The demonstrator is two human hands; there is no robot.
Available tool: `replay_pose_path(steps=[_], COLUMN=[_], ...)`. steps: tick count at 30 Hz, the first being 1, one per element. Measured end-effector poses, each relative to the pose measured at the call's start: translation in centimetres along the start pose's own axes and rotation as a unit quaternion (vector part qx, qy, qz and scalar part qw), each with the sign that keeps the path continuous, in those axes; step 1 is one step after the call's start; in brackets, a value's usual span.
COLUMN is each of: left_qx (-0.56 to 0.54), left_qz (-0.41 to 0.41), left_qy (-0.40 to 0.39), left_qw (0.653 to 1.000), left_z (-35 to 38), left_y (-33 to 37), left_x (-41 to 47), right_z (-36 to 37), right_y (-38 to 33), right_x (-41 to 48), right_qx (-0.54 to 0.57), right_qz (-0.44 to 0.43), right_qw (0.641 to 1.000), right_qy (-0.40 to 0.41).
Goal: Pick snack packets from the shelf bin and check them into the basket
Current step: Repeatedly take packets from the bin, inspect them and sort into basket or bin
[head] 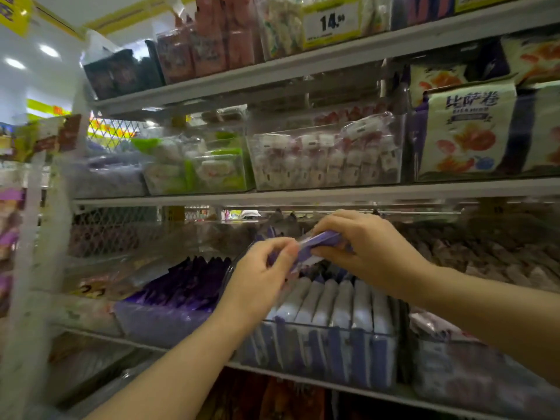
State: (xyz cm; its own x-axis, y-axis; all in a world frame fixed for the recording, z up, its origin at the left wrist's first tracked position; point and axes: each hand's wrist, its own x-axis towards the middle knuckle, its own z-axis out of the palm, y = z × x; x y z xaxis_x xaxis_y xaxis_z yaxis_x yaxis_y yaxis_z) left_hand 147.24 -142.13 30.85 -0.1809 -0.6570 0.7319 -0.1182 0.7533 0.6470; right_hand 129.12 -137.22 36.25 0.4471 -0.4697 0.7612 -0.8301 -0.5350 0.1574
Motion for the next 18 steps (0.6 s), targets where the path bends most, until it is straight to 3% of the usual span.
replay_pose_path(steps=[2, 5, 8, 11, 15, 18], left_qx=[-0.143, -0.232, -0.284, -0.292, -0.257, -0.224], left_qz=[-0.086, -0.141, -0.181, -0.196, -0.222, -0.27], left_qy=[0.039, 0.112, 0.129, 0.099, 0.082, 0.042], left_qw=[0.985, 0.956, 0.933, 0.931, 0.937, 0.936], left_z=[-0.8, -2.6, -5.1, -7.5, -10.4, -12.2], left_y=[0.6, 1.0, -0.1, -1.4, -3.3, -4.9], left_x=[-1.4, -3.6, -7.1, -11.8, -17.8, -21.8], right_z=[0.6, 2.5, 5.0, 7.7, 11.5, 15.0], right_y=[-2.0, -5.3, -8.3, -11.5, -15.6, -18.0], right_x=[-0.9, -2.4, -4.1, -6.0, -7.6, -8.3], right_qx=[0.049, 0.124, 0.206, 0.313, 0.494, 0.614], right_qz=[-0.031, -0.039, -0.008, 0.025, 0.164, 0.285], right_qw=[0.998, 0.989, 0.977, 0.949, 0.852, 0.731], right_qy=[0.035, 0.074, 0.046, -0.015, -0.051, -0.089])
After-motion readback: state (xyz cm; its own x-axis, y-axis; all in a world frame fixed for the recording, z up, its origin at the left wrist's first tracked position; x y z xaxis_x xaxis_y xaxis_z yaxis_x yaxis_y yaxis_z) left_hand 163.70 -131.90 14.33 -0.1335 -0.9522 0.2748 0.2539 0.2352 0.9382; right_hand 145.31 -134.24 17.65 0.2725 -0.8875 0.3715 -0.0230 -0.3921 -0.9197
